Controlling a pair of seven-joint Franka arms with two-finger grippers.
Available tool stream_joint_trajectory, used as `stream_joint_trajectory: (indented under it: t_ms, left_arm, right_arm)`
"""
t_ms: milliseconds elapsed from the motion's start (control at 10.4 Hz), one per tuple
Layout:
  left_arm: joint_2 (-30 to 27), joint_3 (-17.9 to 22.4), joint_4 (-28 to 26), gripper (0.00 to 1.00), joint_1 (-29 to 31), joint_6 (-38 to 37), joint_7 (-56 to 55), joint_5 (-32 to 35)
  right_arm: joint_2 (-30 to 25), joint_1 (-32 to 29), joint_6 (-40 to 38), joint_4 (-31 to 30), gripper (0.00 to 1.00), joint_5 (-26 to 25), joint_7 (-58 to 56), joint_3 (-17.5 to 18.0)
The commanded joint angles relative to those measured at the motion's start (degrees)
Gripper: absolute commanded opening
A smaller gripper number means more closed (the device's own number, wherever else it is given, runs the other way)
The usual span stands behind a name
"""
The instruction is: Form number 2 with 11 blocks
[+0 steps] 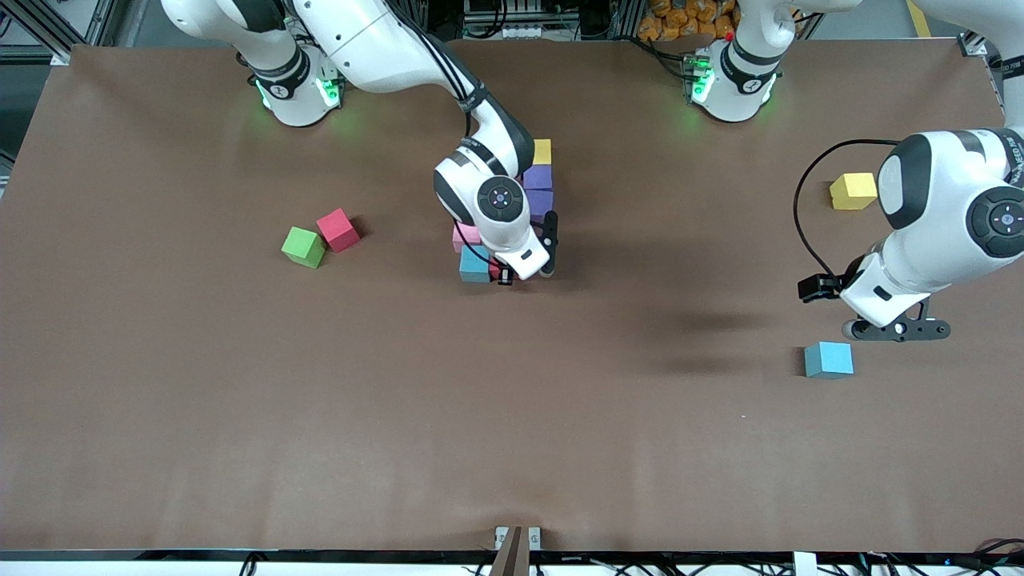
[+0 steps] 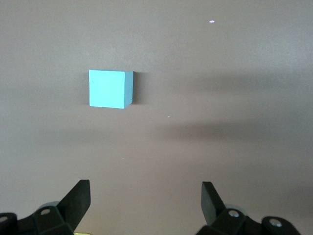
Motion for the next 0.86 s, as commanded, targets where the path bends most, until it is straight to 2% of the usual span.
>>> stream_joint_trajectory:
  t_ms: [0, 767]
  left_arm:
    - [-1.16, -0.51, -1.25, 1.00, 0.62, 0.88, 1.68, -1.04]
    - [-0.37, -0.51, -0.90, 1.00, 0.62, 1.05, 3.00, -1.03]
  right_arm:
    - [-0.65, 0.19, -2.22, -0.71, 0.00, -2.17, 1.19, -1.11]
    - [-0.47, 0.28, -2.31, -0.89, 0.00, -3.49, 1.45, -1.11]
